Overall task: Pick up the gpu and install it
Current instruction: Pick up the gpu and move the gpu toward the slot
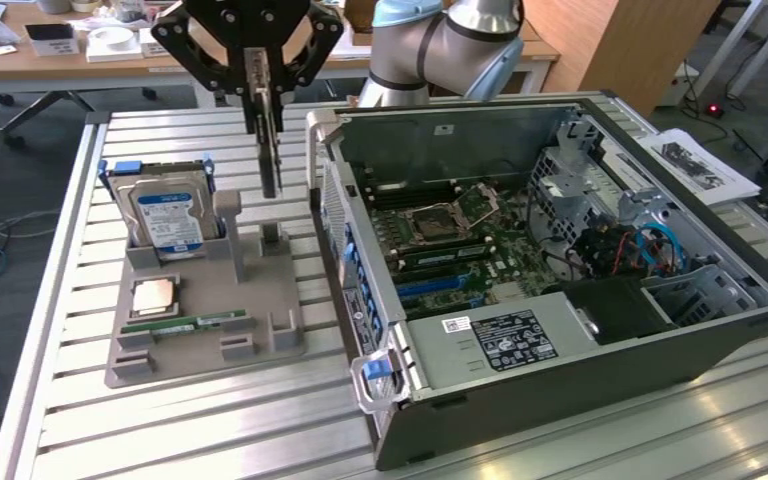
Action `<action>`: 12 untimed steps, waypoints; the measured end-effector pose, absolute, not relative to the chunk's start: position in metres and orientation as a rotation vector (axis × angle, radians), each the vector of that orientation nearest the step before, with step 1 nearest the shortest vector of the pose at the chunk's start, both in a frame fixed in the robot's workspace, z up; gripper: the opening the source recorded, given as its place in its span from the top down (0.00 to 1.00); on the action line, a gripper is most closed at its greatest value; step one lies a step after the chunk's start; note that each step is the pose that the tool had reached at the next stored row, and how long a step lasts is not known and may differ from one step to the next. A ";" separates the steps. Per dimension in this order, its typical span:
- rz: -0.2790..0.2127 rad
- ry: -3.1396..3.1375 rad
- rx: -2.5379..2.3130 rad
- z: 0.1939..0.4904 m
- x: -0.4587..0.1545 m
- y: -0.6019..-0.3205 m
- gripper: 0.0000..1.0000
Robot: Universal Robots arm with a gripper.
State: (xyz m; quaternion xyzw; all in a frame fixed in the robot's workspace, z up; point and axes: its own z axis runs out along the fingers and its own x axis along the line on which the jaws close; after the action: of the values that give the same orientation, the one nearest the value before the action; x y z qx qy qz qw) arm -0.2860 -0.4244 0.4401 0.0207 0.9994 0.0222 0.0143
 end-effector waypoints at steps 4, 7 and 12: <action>0.069 3.112 0.064 0.440 -0.279 -0.424 0.73; 0.069 3.112 0.064 0.440 -0.273 -0.424 0.73; 0.070 3.112 0.064 0.440 -0.260 -0.424 0.73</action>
State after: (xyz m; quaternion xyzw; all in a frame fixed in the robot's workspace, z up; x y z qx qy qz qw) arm -0.2602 -0.4242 0.4400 0.0207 0.9994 0.0225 0.0143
